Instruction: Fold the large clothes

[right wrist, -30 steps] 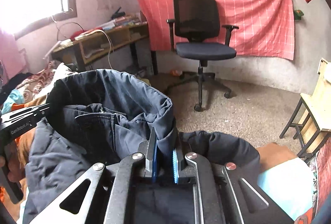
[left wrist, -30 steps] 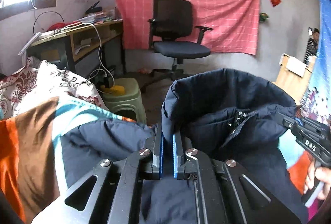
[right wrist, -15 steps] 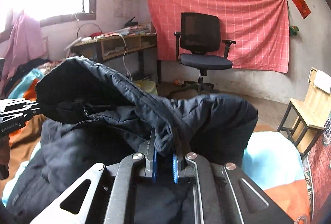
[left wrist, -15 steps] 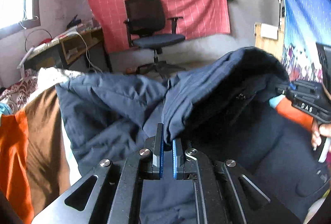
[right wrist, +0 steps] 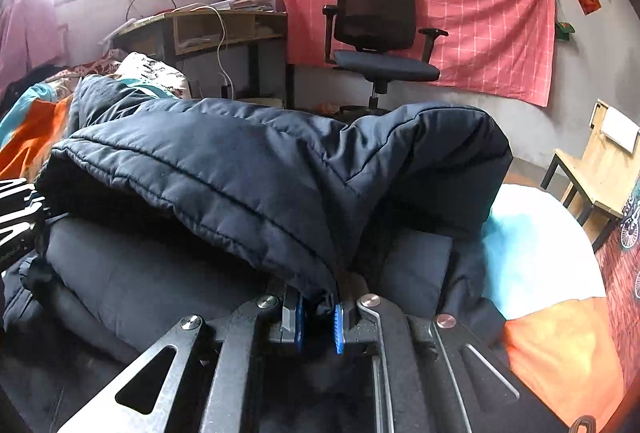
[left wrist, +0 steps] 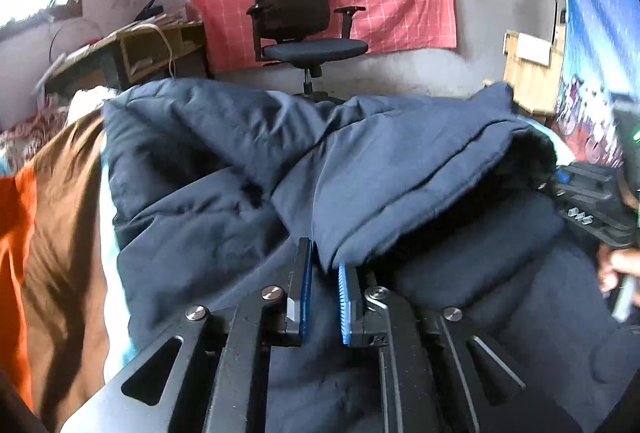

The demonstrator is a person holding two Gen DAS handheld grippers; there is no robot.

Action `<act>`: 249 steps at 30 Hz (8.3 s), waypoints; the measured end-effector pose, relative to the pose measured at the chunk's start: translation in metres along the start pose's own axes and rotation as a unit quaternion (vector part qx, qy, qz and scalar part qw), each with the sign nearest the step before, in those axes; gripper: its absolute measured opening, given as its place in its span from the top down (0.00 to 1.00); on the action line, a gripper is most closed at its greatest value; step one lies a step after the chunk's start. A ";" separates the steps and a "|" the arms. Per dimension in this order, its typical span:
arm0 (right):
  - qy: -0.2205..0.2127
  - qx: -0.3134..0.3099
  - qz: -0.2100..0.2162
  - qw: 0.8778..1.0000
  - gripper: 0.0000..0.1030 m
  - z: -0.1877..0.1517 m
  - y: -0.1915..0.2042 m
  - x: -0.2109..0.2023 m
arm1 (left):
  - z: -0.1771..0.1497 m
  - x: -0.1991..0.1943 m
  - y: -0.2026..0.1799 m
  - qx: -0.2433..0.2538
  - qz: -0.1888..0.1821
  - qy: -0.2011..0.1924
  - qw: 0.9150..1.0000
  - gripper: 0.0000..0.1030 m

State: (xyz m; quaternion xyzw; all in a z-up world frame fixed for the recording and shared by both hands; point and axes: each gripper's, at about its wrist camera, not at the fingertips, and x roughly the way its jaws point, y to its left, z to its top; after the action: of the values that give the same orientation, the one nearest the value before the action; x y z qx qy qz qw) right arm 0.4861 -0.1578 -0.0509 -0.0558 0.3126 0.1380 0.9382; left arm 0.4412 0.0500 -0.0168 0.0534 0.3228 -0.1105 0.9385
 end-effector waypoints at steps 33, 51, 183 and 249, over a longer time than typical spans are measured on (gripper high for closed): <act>-0.062 -0.007 0.024 0.998 0.47 0.050 -0.019 -0.055 | 0.037 0.026 -0.011 -0.028 -0.056 -0.041 0.997 0.90; 0.033 0.128 -0.066 0.989 0.98 0.031 -0.070 0.097 | 0.012 0.041 -0.019 -0.019 -0.073 -0.071 0.995 0.90; -0.028 0.072 0.021 0.997 0.01 -0.056 0.053 -0.257 | -0.113 -0.257 -0.072 -0.054 -0.010 -0.045 0.997 0.05; 0.275 -0.232 -0.127 0.925 0.00 -0.266 0.109 -0.202 | -0.307 -0.204 -0.144 0.248 0.153 0.073 0.954 0.31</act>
State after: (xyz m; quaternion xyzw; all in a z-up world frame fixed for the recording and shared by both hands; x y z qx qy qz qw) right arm 0.1479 -0.1498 -0.1436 -0.3466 0.5075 0.0655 0.7862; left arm 0.0681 -0.0017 -0.1363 0.3409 0.3411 -0.0379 0.8752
